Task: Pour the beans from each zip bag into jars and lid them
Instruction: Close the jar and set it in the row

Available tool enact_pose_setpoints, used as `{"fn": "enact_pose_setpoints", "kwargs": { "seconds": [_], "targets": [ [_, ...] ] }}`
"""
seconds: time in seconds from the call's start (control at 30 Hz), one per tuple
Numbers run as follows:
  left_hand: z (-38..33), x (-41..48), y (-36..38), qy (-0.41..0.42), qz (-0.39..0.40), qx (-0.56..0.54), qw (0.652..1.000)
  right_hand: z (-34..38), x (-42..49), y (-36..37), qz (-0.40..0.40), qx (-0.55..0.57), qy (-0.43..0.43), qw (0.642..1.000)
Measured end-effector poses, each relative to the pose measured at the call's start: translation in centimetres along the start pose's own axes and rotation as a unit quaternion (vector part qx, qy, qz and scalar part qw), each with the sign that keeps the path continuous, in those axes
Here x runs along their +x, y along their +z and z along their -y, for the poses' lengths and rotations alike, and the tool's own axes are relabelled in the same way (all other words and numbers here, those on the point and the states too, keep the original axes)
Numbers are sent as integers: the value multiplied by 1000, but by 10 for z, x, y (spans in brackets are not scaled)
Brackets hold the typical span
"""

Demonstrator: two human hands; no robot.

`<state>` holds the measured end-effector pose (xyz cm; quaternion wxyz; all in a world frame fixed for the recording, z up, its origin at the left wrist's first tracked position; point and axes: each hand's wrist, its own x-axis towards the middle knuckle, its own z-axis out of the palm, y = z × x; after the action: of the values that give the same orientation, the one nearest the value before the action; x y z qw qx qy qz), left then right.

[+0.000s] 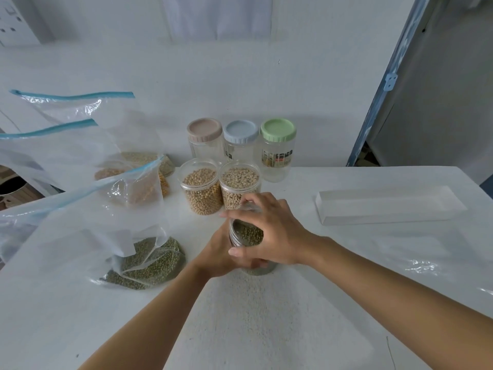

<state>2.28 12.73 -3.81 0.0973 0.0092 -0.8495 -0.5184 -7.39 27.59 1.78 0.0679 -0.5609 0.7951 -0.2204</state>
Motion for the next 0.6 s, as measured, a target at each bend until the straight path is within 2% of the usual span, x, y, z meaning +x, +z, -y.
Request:
{"fn": "enact_pose_setpoints", "kwargs": {
  "seconds": [0.23,0.37,0.47,0.6],
  "targets": [
    [2,3,3,23,-6,-22,999,-7,7,-4,45,-138,-94,985],
    [1,2,4,14,-2,-33,999,-9,15,-10,74,-136,-138,978],
    [2,2,4,5,-7,-36,999,-9,18,-12,90,-128,-141,978],
    [4,2,4,16,-16,-43,999,-5,11,-6,41,-156,-121,979]
  ]
}}
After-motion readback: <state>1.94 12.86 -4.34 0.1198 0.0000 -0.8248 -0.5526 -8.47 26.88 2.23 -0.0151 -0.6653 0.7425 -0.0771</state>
